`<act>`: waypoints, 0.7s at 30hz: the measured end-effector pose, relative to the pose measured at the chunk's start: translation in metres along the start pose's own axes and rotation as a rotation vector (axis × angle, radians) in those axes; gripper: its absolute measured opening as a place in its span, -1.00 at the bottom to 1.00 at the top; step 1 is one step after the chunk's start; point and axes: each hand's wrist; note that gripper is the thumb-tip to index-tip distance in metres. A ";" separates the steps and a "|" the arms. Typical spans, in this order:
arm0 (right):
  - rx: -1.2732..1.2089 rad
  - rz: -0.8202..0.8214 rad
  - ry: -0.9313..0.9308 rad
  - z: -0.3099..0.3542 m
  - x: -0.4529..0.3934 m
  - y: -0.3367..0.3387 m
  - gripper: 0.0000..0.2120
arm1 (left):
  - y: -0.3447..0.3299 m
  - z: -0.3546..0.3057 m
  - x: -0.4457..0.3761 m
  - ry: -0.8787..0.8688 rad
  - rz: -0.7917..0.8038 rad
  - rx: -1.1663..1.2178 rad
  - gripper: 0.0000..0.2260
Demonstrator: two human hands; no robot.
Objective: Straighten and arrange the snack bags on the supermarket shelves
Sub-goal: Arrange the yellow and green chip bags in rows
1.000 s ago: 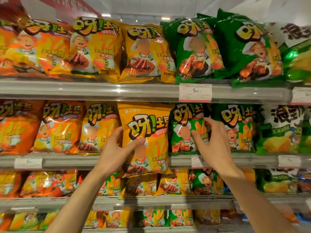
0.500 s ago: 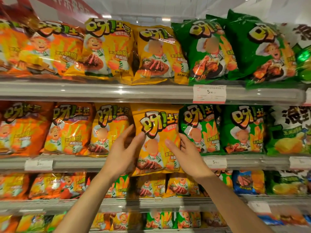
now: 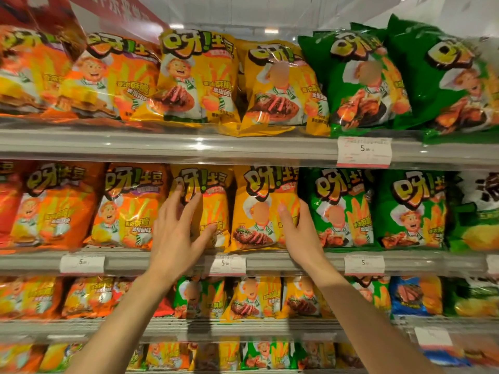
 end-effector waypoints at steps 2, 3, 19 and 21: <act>0.028 -0.039 0.001 -0.003 -0.003 -0.001 -0.72 | -0.003 0.004 0.000 -0.003 0.002 -0.007 -0.30; 0.033 -0.056 0.005 -0.003 -0.005 -0.002 -0.71 | -0.004 0.005 0.000 -0.005 0.003 -0.014 -0.30; 0.907 -0.224 0.509 0.002 0.019 -0.030 -0.20 | -0.030 0.021 -0.002 -0.079 -0.020 -0.152 -0.35; 0.973 -0.191 0.508 -0.002 0.015 -0.038 -0.18 | -0.032 0.021 -0.001 -0.088 -0.014 -0.160 -0.35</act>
Point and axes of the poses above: each hand's wrist, its own x-axis away from the middle knuckle, its own y-axis out of the back of the hand, z = x × y, and after that the axes turned 5 degrees about x, right-handed
